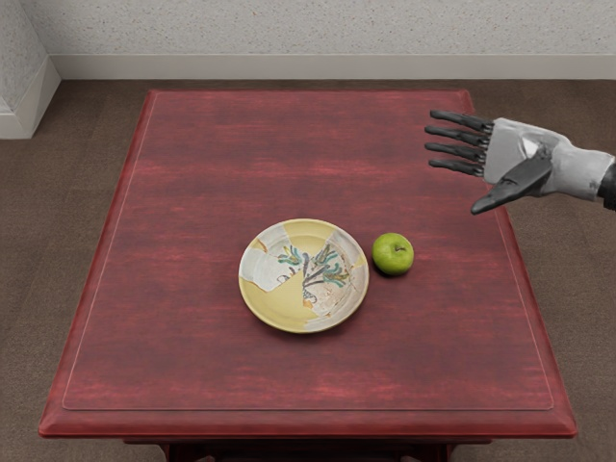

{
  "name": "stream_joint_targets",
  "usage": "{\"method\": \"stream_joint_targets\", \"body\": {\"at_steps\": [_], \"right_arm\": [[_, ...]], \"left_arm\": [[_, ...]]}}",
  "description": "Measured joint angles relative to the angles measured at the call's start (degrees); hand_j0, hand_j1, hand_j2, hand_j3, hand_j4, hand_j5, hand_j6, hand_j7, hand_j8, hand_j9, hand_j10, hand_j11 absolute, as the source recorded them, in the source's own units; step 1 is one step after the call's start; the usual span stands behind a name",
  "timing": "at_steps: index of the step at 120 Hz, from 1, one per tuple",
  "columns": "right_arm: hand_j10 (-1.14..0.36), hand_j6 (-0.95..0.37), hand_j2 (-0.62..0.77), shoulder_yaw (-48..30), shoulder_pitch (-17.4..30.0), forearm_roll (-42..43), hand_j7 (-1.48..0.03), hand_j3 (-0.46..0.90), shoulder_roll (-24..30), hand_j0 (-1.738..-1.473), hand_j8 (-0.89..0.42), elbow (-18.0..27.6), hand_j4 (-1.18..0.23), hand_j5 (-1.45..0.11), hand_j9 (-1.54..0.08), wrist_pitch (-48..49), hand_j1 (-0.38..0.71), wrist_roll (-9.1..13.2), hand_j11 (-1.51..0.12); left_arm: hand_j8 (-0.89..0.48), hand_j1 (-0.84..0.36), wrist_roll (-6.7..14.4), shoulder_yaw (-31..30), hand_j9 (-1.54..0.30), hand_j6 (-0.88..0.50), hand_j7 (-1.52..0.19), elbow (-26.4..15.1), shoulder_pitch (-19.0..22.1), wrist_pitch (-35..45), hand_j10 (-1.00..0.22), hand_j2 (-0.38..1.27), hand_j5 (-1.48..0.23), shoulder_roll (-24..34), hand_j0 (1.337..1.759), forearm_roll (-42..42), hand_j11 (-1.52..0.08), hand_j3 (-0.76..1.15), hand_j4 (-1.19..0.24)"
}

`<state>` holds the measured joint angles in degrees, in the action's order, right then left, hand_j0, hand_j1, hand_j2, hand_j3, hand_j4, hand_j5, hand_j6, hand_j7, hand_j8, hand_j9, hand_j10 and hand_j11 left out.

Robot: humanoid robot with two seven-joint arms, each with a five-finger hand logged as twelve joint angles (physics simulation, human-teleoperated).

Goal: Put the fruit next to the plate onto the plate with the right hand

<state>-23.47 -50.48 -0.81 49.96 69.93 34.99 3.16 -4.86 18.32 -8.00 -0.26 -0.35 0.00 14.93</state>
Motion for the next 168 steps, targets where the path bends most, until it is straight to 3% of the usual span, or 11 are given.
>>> {"method": "stream_joint_targets", "body": {"at_steps": [25,51,74,97,123,139,168], "right_arm": [[-0.04,-0.03,-0.01,-0.2,-2.7,3.6,-0.05,0.00,-1.5,-1.658,-0.03,1.5,-0.04,-0.05,-0.05,0.0,-0.31,1.1,-0.05],[-0.04,-0.04,-0.01,-0.3,-3.4,23.0,-0.05,0.00,4.5,-1.658,-0.04,16.4,-0.04,-0.05,-0.05,-16.6,-0.30,2.2,-0.05],[-0.04,-0.04,-0.01,0.9,-2.4,36.3,-0.06,0.00,3.1,-1.658,-0.04,24.3,-0.04,-0.06,-0.06,-29.5,-0.30,12.2,-0.06],[-0.05,-0.05,-0.01,6.2,-2.1,52.2,-0.06,0.00,-3.9,-1.658,-0.05,26.6,-0.05,-0.06,-0.06,-43.5,-0.30,20.6,-0.06],[-0.05,-0.05,-0.01,11.6,-2.3,62.8,-0.06,0.00,-11.4,-1.658,-0.05,28.3,-0.05,-0.06,-0.06,-50.1,-0.30,28.8,-0.06],[-0.05,-0.05,-0.01,12.9,-2.3,66.8,-0.06,0.00,-14.9,-1.658,-0.05,28.6,-0.05,-0.06,-0.06,-52.0,-0.30,31.0,-0.06],[-0.13,-0.13,-0.02,13.5,-2.3,69.3,-0.16,0.00,-16.9,-1.658,-0.13,28.8,-0.13,-0.16,-0.16,-53.2,-0.20,31.8,-0.16]], "left_arm": [[-0.24,0.06,0.0,0.0,-0.32,-0.24,-0.32,0.0,0.0,0.0,-0.24,0.05,-0.32,0.0,1.658,0.0,-0.32,0.00,-0.24],[-0.24,0.06,0.0,0.0,-0.32,-0.24,-0.32,0.0,0.0,0.0,-0.24,0.05,-0.32,0.0,1.658,0.0,-0.32,0.00,-0.24],[-0.24,0.06,0.0,0.0,-0.32,-0.24,-0.32,0.0,0.0,0.0,-0.24,0.05,-0.32,0.0,1.658,0.0,-0.32,0.00,-0.24],[-0.24,0.06,0.0,0.0,-0.32,-0.24,-0.32,0.0,0.0,0.0,-0.24,0.05,-0.32,0.0,1.658,0.0,-0.32,0.00,-0.24],[-0.24,0.06,0.0,0.0,-0.32,-0.24,-0.32,0.0,0.0,0.0,-0.24,0.05,-0.32,0.0,1.658,0.0,-0.32,0.00,-0.24],[-0.24,0.06,0.0,0.0,-0.32,-0.24,-0.32,0.0,0.0,0.0,-0.24,0.05,-0.32,0.0,1.658,0.0,-0.32,0.00,-0.24],[-0.24,0.06,0.0,0.0,-0.32,-0.24,-0.32,0.0,0.0,0.0,-0.24,0.05,-0.32,0.0,1.658,0.0,-0.32,0.00,-0.24]]}}
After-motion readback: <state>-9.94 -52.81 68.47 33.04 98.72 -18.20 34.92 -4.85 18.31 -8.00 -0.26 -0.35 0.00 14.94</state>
